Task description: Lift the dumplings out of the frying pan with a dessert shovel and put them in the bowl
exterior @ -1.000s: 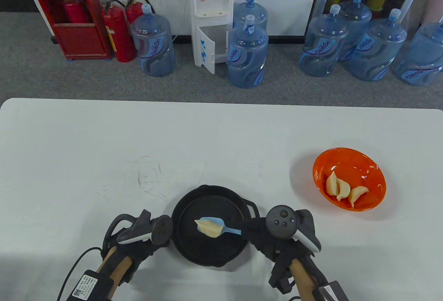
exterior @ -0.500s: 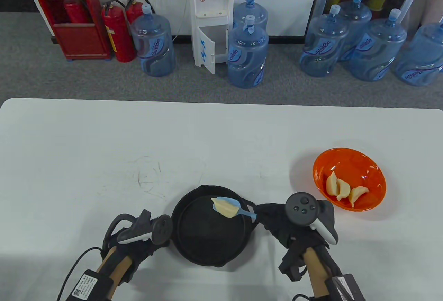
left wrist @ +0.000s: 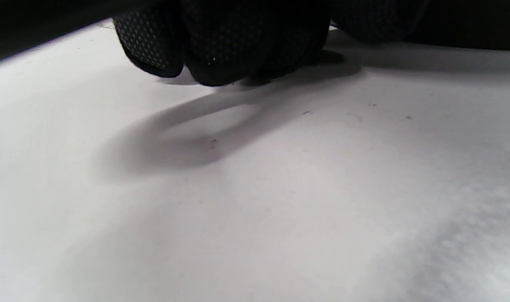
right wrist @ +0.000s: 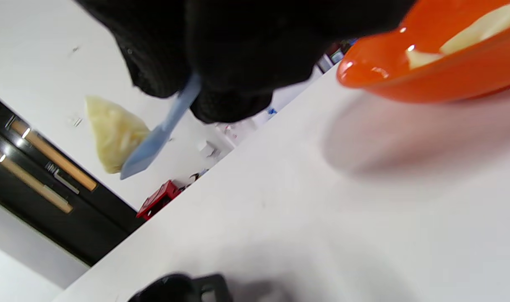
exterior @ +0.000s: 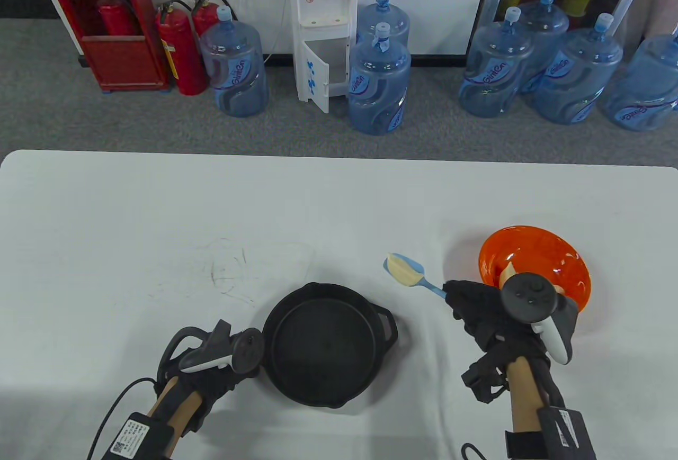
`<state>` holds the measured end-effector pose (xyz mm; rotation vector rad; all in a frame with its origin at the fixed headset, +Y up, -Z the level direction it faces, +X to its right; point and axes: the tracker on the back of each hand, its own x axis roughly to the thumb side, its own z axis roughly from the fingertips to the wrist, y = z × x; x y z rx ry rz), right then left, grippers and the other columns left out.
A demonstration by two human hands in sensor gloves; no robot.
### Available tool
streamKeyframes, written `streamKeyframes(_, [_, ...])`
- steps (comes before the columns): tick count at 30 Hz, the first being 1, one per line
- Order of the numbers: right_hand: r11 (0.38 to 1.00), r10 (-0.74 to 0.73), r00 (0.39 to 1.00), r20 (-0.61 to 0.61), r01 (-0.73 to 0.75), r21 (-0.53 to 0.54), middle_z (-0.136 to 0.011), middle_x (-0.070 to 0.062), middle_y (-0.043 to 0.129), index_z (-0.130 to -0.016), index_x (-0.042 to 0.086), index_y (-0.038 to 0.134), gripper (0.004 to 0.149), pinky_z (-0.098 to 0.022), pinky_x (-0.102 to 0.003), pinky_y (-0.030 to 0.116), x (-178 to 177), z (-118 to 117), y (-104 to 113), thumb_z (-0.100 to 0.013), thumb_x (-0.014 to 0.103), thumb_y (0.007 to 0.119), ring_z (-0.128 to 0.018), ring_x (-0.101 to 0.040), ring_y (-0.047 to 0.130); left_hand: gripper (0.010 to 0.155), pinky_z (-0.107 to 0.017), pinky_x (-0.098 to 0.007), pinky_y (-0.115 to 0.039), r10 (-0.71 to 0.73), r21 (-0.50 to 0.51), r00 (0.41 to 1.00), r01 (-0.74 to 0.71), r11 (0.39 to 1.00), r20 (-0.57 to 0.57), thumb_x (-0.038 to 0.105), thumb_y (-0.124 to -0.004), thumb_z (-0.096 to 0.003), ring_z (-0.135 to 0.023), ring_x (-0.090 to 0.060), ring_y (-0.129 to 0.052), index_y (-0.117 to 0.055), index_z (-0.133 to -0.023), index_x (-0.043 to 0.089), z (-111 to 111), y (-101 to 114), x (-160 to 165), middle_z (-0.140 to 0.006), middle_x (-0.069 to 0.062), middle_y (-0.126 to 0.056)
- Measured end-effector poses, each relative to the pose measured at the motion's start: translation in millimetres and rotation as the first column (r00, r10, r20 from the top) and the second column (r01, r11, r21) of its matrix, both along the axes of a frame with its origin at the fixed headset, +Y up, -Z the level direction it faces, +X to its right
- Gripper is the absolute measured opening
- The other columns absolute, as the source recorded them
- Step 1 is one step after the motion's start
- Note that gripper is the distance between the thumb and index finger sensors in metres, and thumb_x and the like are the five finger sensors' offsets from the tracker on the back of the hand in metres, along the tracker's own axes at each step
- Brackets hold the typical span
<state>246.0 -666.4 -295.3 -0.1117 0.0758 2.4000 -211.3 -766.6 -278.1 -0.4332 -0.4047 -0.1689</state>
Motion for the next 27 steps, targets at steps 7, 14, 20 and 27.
streamKeyframes(7, [1.0, -0.03, 0.991, 0.128, 0.029, 0.013, -0.076, -0.009, 0.096, -0.099, 0.019, 0.086, 0.043, -0.021, -0.032, 0.083, 35.9, -3.9, 2.8, -0.061, 0.039, 0.078, -0.029, -0.012, 0.095, 0.055, -0.07, -0.047, -0.075, 0.001, 0.0, 1.0, -0.001, 1.0, 0.0, 0.051, -0.068, -0.0491, -0.055, -0.011, -0.094, -0.062, -0.097, 0.024, -0.1, 0.0, -0.1, -0.077, 0.006, -0.083])
streamKeyframes(14, [1.0, -0.021, 0.968, 0.25, 0.018, 0.015, -0.079, -0.01, 0.094, -0.101, 0.018, 0.084, 0.043, -0.023, -0.033, 0.082, 64.3, -5.9, 2.9, -0.062, 0.037, 0.077, -0.031, -0.014, 0.095, 0.056, -0.07, -0.047, -0.075, 0.001, 0.0, 1.0, -0.001, 1.0, 0.0, 0.051, -0.068, -0.049, -0.055, -0.011, -0.094, -0.062, -0.097, 0.024, -0.1, 0.0, -0.1, -0.077, 0.006, -0.083])
streamKeyframes(20, [1.0, 0.017, 0.939, 0.343, -0.014, -0.01, -0.084, -0.011, 0.092, -0.103, 0.017, 0.081, 0.044, -0.024, -0.033, 0.082, 88.0, -3.3, -6.8, -0.063, 0.034, 0.077, -0.033, -0.015, 0.095, 0.055, -0.07, -0.047, -0.075, 0.001, 0.0, 1.0, -0.001, 1.0, 0.0, 0.05, -0.068, -0.0491, -0.055, -0.011, -0.094, -0.062, -0.097, 0.024, -0.1, 0.0, -0.1, -0.077, 0.006, -0.083])
streamKeyframes(27, [0.997, 0.083, 0.879, 0.469, -0.071, -0.042, -0.088, -0.011, 0.09, -0.103, 0.02, 0.081, 0.043, -0.023, -0.033, 0.082, 115.6, 3.3, -16.9, -0.062, 0.033, 0.077, -0.033, -0.015, 0.095, 0.055, -0.07, -0.047, -0.075, 0.001, 0.0, 1.0, -0.001, 1.0, 0.0, 0.05, -0.068, -0.0492, -0.055, -0.011, -0.094, -0.062, -0.098, 0.024, -0.1, 0.0, -0.1, -0.077, 0.006, -0.083])
